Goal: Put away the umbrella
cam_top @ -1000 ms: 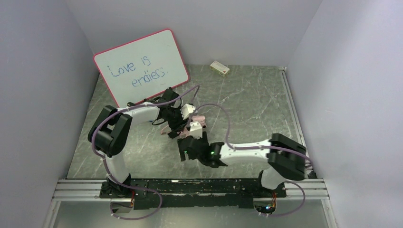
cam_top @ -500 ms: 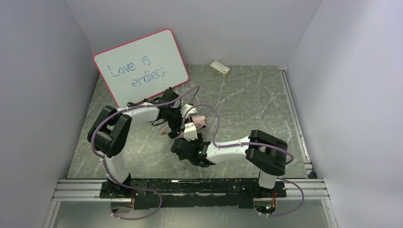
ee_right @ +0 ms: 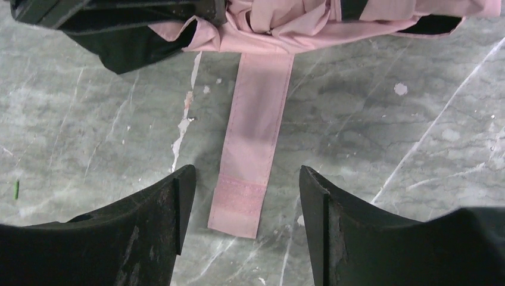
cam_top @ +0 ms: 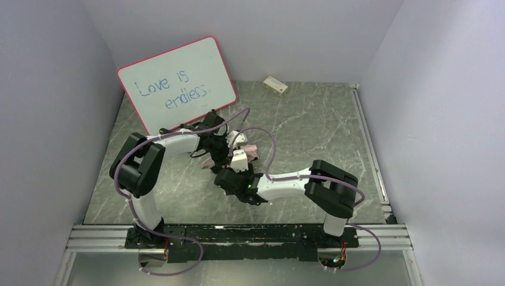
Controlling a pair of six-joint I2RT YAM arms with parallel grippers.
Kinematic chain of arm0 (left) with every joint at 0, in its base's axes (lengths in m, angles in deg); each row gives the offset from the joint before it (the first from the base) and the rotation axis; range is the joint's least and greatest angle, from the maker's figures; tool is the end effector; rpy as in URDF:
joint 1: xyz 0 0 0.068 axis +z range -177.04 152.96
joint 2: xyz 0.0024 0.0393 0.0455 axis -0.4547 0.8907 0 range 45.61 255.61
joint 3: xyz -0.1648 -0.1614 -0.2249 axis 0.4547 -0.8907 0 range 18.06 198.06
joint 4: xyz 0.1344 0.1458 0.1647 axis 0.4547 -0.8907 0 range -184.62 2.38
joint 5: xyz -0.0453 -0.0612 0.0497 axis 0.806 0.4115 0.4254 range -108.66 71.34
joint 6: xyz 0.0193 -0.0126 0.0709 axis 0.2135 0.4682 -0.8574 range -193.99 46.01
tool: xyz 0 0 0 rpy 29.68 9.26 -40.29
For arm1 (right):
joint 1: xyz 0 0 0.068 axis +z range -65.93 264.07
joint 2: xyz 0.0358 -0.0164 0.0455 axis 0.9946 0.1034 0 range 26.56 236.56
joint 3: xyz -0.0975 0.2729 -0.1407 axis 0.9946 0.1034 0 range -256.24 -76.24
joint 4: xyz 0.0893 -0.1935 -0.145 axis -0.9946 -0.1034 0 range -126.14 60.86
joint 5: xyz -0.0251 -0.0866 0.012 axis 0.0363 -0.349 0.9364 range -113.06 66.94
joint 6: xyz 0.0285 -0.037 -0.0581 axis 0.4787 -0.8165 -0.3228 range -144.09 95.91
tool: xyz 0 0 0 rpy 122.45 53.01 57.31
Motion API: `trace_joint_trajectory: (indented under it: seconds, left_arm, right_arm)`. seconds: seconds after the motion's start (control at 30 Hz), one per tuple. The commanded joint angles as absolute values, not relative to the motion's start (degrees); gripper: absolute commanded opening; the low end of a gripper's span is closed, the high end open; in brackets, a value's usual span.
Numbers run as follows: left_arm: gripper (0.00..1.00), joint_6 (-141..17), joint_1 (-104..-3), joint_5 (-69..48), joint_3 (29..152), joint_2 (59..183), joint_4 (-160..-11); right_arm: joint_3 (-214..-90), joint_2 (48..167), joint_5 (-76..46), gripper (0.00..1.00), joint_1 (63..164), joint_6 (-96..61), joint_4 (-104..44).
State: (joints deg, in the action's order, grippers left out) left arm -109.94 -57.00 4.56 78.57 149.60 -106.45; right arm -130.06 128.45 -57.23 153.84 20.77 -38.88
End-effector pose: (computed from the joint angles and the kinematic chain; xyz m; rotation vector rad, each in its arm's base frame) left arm 0.3112 -0.2079 0.1801 1.5229 2.1076 -0.4994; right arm 0.1566 0.3235 0.1758 -0.3027 2.3341 0.1803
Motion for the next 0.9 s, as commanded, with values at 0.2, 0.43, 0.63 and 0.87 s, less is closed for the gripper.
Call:
trace_joint_trajectory:
  seconds: [0.2, 0.43, 0.63, 0.87]
  left_arm:
    - [0.05, -110.9, -56.4, -5.0, 75.7, 151.5, -109.2]
    - [0.05, -111.3, -56.4, -5.2, 75.3, 151.1, -109.1]
    - [0.05, -111.3, -56.5, -5.3, 75.1, 150.8, -109.0]
    - [0.05, -111.3, -56.5, -5.5, 75.1, 150.8, -109.1]
  right_arm:
    - [-130.7, 135.0, -56.3, 0.61, 153.0, 21.5, -44.2]
    - [-129.1, 135.8, -54.3, 0.54, 152.1, 21.1, -42.5]
    - [-129.1, 138.5, -55.1, 0.43, 151.9, 20.5, -44.0]
    - [-127.1, 137.7, -55.1, 0.20, 151.4, 21.0, -43.6]
